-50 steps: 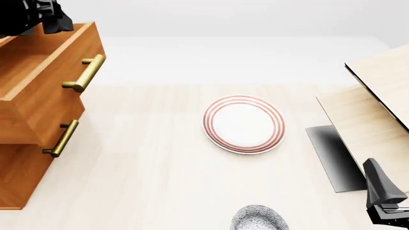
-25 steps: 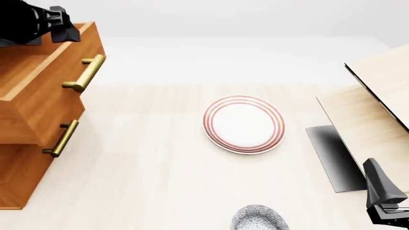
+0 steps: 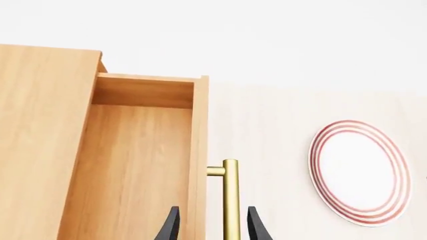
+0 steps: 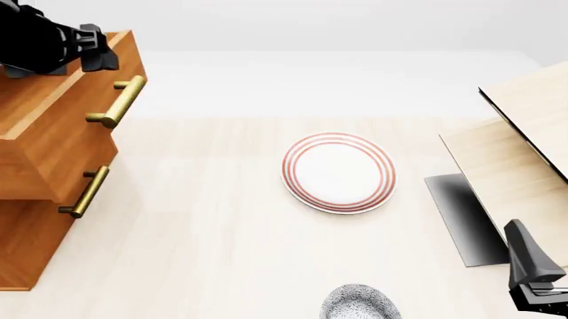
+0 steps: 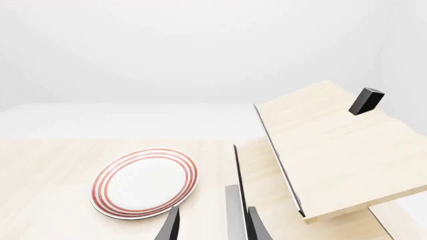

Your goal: Open the top drawer of the cabinet and put the bowl in it.

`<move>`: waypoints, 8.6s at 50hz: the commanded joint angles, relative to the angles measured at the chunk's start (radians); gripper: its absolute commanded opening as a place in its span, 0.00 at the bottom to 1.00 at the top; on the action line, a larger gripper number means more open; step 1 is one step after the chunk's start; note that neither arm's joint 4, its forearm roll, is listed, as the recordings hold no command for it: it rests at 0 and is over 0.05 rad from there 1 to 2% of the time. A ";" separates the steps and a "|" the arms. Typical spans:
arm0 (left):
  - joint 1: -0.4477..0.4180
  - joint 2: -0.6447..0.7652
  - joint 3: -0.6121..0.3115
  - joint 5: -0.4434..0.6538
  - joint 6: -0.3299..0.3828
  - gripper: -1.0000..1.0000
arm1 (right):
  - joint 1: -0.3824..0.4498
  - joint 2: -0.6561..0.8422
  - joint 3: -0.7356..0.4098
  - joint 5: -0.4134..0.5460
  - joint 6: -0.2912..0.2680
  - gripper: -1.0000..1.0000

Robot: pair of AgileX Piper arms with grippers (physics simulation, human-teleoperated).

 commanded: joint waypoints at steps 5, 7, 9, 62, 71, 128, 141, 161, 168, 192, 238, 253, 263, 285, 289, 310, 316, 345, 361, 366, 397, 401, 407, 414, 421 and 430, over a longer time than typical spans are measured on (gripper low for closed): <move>0.001 0.004 0.034 -0.024 0.000 1.00 | 0.000 -0.001 0.002 -0.001 0.000 1.00; -0.002 0.002 0.037 -0.025 -0.002 1.00 | 0.000 -0.001 0.002 -0.001 0.000 1.00; 0.006 0.001 0.042 -0.024 0.012 1.00 | 0.000 -0.001 0.002 -0.001 0.000 1.00; -0.092 0.025 0.055 -0.020 0.036 1.00 | 0.000 -0.001 0.002 -0.001 0.000 1.00; -0.117 0.041 0.064 -0.024 0.043 1.00 | 0.000 -0.001 0.002 -0.001 0.000 1.00; -0.276 0.054 0.020 -0.005 0.049 1.00 | 0.000 -0.001 0.002 -0.001 0.000 1.00; -0.293 0.043 0.015 0.000 0.059 1.00 | 0.000 -0.001 0.002 -0.001 0.000 1.00; -0.244 -0.018 -0.023 0.056 0.098 1.00 | 0.000 -0.001 0.002 -0.001 0.000 1.00; -0.238 -0.036 -0.024 0.068 0.121 1.00 | 0.000 -0.001 0.002 -0.001 0.000 1.00; -0.310 -0.121 -0.014 0.105 0.163 1.00 | 0.000 -0.001 0.002 -0.001 0.000 1.00; -0.617 -0.184 0.196 -0.058 0.162 1.00 | 0.000 -0.001 0.002 -0.001 0.000 1.00; -0.704 -0.125 0.246 -0.137 0.156 1.00 | 0.000 -0.001 0.002 -0.001 0.000 1.00; -0.717 -0.124 0.326 -0.198 0.137 1.00 | 0.000 -0.001 0.002 -0.001 0.000 1.00; -0.824 -0.015 0.422 -0.368 0.026 1.00 | 0.000 -0.001 0.002 -0.001 0.000 1.00; -0.817 -0.026 0.453 -0.388 0.029 1.00 | 0.000 -0.001 0.002 -0.001 0.000 1.00; -0.877 0.060 0.510 -0.511 -0.037 1.00 | 0.000 -0.001 0.002 -0.001 0.000 1.00; -0.906 0.105 0.508 -0.548 -0.061 1.00 | 0.000 -0.001 0.002 -0.001 0.000 1.00; -0.965 0.203 0.488 -0.609 -0.103 1.00 | 0.000 -0.001 0.002 -0.001 0.000 1.00; -0.998 0.274 0.476 -0.658 -0.143 1.00 | 0.000 -0.001 0.002 -0.001 0.000 1.00; -1.009 0.298 0.473 -0.673 -0.158 1.00 | 0.000 -0.001 0.002 -0.001 0.000 1.00; -1.043 0.387 0.501 -0.772 -0.234 1.00 | 0.000 -0.001 0.002 -0.001 0.000 1.00; -1.045 0.394 0.502 -0.780 -0.238 1.00 | 0.000 -0.001 0.002 -0.001 0.000 1.00; -1.051 0.404 0.506 -0.793 -0.249 1.00 | 0.000 -0.001 0.002 -0.001 0.000 1.00; -1.033 0.394 0.529 -0.801 -0.240 1.00 | 0.000 -0.001 0.002 -0.001 0.000 1.00; -1.018 0.380 0.560 -0.821 -0.248 1.00 | 0.000 -0.001 0.002 -0.001 0.000 1.00; -1.028 0.399 0.556 -0.833 -0.257 1.00 | 0.000 -0.001 0.002 -0.001 0.000 1.00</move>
